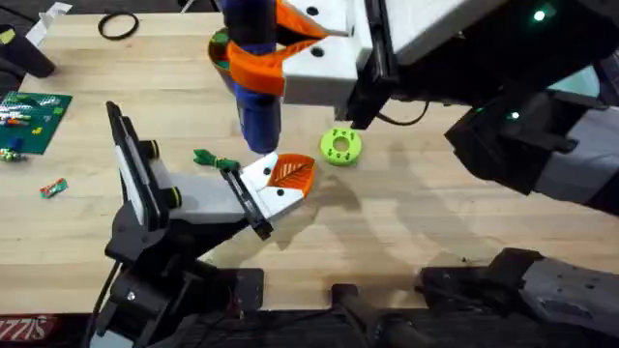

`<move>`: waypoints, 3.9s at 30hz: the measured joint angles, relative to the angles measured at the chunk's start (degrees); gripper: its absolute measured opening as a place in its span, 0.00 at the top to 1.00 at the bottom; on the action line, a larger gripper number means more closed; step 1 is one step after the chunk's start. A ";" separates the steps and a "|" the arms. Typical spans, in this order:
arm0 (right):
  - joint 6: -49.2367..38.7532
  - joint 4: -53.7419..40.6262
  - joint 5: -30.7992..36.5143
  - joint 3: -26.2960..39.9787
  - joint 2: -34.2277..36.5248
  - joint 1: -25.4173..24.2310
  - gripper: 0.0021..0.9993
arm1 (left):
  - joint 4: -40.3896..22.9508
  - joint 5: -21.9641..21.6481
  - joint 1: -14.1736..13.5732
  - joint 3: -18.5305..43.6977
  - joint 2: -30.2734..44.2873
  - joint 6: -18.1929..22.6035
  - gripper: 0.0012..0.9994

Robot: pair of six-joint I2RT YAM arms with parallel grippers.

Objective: Pick up the gripper from the table and insert it into the empty holder that is missing its gripper. Then pick up a screw, insert it into the mounting hole, and use the screwdriver to tighten it. Finally, clean up the table by picking up the vegetable and placing it into the bucket.

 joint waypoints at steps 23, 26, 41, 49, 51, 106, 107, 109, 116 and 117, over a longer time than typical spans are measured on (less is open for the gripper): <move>0.97 -3.74 -0.17 0.00 -0.02 0.88 0.94 | 0.00 0.00 0.00 0.00 0.00 0.00 0.99; 0.97 -3.74 -0.17 0.00 -0.02 1.28 0.94 | 0.00 0.00 0.00 0.00 0.00 0.00 0.99; 0.49 -3.76 -0.17 0.00 0.00 1.36 0.94 | 0.00 0.00 0.00 0.00 0.00 0.00 0.99; -0.87 -5.00 -0.15 0.00 -0.02 1.36 0.94 | 0.00 0.00 0.00 0.00 0.00 0.00 0.99; -1.01 -5.39 -0.15 0.00 -0.02 1.36 0.94 | 0.00 0.00 0.00 0.00 0.00 0.00 0.99; 2.66 9.81 -0.88 -0.72 2.00 0.55 0.94 | 0.00 0.00 0.00 0.00 0.15 -0.02 0.99; 5.62 15.00 -1.00 -0.72 0.75 -1.75 0.94 | 0.00 0.00 0.00 0.00 0.13 -0.02 0.99; 7.13 15.10 -1.05 -0.72 -0.25 -3.12 0.94 | 0.00 0.00 0.00 0.00 0.15 -0.02 0.99; 9.47 12.55 -1.22 -0.72 -0.24 -3.87 0.94 | 0.00 0.00 0.00 0.00 0.14 -0.02 0.99; 9.55 12.12 -1.22 -0.72 -0.24 -3.87 0.94 | 0.00 0.00 0.00 0.00 0.15 -0.02 0.99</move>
